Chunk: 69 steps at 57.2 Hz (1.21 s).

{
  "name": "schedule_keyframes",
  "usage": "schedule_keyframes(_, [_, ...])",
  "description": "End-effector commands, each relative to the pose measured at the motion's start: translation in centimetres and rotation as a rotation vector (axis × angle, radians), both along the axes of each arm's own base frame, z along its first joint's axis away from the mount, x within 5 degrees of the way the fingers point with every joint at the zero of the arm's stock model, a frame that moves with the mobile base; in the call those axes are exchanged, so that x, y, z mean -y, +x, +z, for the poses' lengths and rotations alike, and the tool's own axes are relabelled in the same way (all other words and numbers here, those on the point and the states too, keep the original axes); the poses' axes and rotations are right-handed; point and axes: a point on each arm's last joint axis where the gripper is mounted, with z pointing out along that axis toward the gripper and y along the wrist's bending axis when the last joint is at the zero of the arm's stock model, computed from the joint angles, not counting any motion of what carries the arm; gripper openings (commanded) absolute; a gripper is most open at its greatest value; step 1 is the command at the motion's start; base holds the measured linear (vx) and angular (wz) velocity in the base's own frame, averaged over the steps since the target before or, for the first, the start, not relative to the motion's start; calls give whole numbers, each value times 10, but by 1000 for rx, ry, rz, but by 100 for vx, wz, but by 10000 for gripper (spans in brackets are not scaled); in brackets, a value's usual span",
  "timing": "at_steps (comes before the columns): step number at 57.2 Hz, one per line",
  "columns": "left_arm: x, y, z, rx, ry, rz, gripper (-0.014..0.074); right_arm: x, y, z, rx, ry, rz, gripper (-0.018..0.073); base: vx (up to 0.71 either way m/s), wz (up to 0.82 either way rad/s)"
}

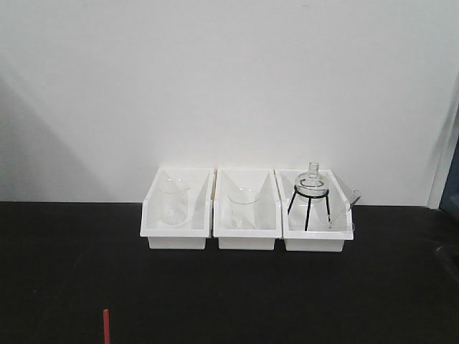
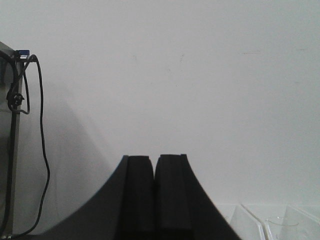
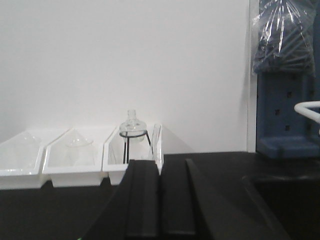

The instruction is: Sort red and green spoons into left cabinet

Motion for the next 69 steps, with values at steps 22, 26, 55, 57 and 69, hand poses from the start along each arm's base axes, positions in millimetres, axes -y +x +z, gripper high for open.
schedule_keyframes(22, [0, 18, 15, -262, -17, 0, 19, 3, 28, 14, -192, -128, -28, 12, 0, 0])
schedule_keyframes(26, [0, 20, 12, -290, -19, 0, 49, 2, 31, 13, -208, -99, -22, 19, 0, 0])
schedule_keyframes(55, [0, 19, 25, -155, -18, -3, 330, 2, 41, 7, -278, -93, -16, 328, 0, 0])
schedule_keyframes(57, [0, 20, 23, -180, -18, -3, 342, 2, 41, 7, -275, -93, -15, 357, 0, 0])
schedule_keyframes(69, [0, 22, 10, -324, -25, -6, 443, 2, 41, 8, -264, -88, -14, 427, 0, 0])
